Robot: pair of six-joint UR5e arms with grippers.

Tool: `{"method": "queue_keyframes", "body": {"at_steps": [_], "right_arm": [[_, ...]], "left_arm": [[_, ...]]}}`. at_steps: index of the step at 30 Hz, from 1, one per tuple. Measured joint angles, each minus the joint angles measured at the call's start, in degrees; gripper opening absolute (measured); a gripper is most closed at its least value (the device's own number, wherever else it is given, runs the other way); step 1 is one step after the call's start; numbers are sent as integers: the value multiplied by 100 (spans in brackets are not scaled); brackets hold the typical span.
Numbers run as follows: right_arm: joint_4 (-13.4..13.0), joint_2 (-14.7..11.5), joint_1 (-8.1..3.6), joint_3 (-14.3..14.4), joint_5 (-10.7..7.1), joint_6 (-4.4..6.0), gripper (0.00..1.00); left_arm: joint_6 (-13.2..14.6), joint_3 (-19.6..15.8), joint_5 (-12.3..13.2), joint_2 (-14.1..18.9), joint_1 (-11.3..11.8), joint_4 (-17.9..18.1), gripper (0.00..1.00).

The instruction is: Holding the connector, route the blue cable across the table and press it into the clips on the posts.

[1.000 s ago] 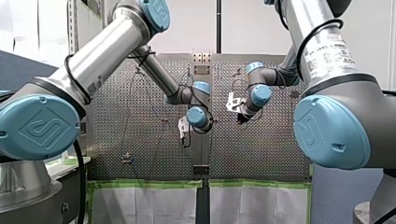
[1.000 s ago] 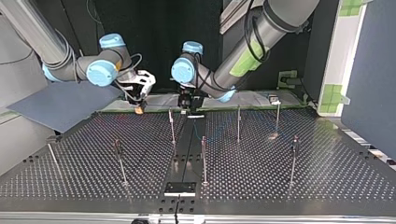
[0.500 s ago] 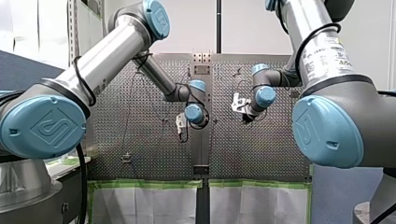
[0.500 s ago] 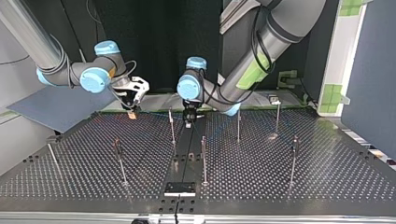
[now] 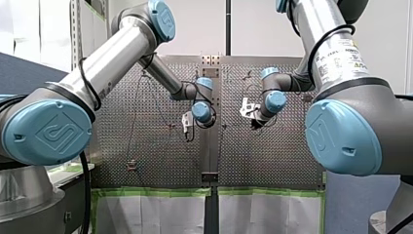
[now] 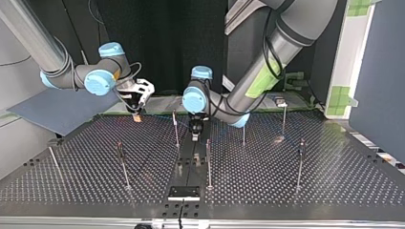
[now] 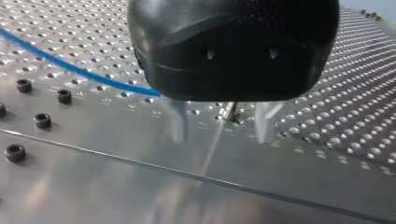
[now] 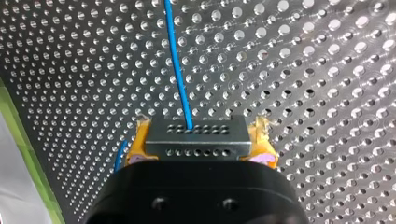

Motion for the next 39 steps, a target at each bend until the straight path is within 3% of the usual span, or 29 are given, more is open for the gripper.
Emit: {"method": "queue_keyframes", "body": {"at_steps": [14, 28, 39], "right_arm": [[0, 0, 0, 0, -1, 0, 0], [0, 0, 0, 0, -1, 0, 0], [0, 0, 0, 0, -1, 0, 0]], "left_arm": [[107, -180, -452, 169, -244, -721, 100], [49, -895, 14, 824, -464, -650, 100], [-18, -1428, 18, 867, -584, -531, 100]]}}
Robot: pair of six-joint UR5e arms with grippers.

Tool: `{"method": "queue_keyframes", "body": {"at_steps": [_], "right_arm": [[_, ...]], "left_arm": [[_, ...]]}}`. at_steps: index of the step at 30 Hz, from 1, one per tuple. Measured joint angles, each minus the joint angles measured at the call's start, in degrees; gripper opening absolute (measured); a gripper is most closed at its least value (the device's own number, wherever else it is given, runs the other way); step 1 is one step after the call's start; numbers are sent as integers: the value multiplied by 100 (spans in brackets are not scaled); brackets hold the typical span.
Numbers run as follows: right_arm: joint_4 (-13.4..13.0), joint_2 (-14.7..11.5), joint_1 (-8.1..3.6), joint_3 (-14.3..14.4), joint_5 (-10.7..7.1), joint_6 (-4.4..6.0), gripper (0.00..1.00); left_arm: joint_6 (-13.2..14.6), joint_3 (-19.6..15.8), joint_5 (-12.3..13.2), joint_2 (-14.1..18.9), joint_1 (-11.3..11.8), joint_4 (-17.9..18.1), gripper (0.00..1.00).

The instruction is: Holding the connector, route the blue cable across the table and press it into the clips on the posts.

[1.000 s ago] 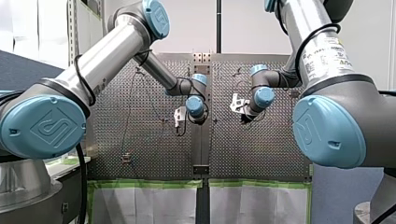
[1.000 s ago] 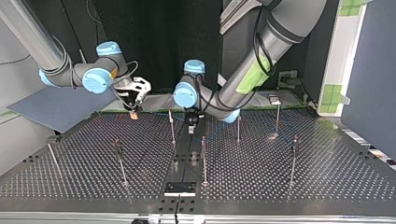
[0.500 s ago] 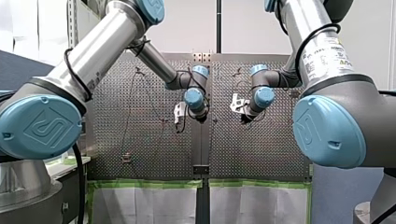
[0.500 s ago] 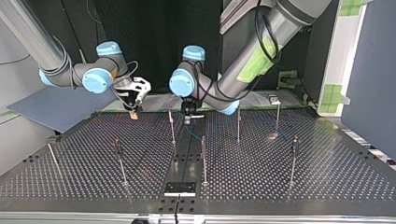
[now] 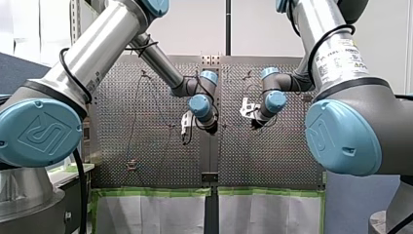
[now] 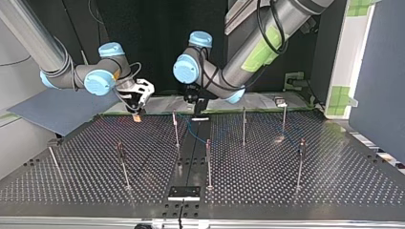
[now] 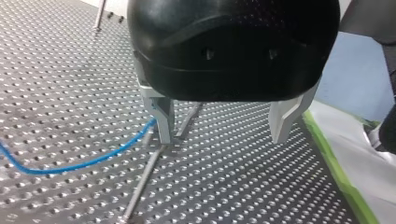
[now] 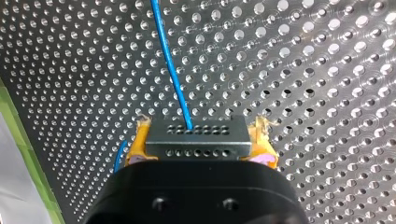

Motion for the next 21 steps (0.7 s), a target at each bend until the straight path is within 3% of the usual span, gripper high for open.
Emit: {"method": "queue_keyframes", "body": {"at_steps": [8, 15, 21], "right_arm": [[0, 0, 0, 0, 0, 0, 0], [0, 0, 0, 0, 0, 0, 0], [0, 0, 0, 0, 0, 0, 0]], "left_arm": [[-28, -356, -77, 3, -19, 293, 100], [-8, -412, -384, 12, -21, 527, 100], [1, -418, -452, 14, -33, 557, 100]]}}
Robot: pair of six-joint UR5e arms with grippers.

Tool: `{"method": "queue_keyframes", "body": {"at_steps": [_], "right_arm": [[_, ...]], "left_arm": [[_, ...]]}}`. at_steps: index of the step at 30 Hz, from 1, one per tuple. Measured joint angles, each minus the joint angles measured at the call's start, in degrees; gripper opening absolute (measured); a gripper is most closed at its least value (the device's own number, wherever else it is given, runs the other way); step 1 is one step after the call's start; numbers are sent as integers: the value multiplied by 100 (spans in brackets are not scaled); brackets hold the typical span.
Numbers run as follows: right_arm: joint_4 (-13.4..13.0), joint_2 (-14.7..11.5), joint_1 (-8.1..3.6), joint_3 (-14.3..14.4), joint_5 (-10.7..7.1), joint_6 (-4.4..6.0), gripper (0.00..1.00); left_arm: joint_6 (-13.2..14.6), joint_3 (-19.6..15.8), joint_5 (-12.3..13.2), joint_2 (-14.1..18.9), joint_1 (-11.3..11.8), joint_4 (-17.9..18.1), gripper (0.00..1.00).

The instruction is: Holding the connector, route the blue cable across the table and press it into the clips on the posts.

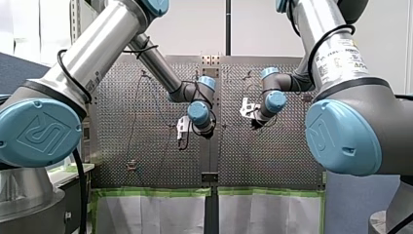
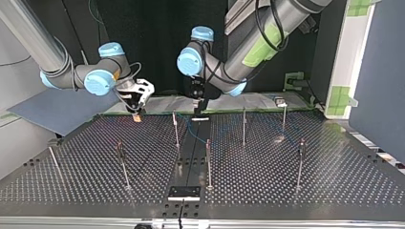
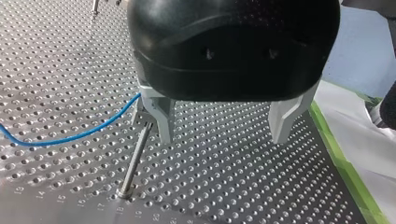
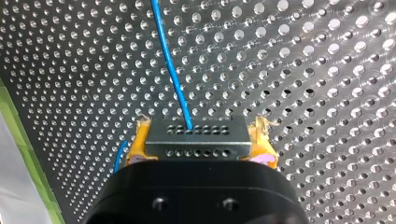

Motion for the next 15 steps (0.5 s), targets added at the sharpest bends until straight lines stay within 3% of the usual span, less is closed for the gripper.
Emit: {"method": "queue_keyframes", "body": {"at_steps": [15], "right_arm": [[0, 0, 0, 0, 0, 0, 0]], "left_arm": [[-4, 3, -5, 9, -16, 30, 100]]}}
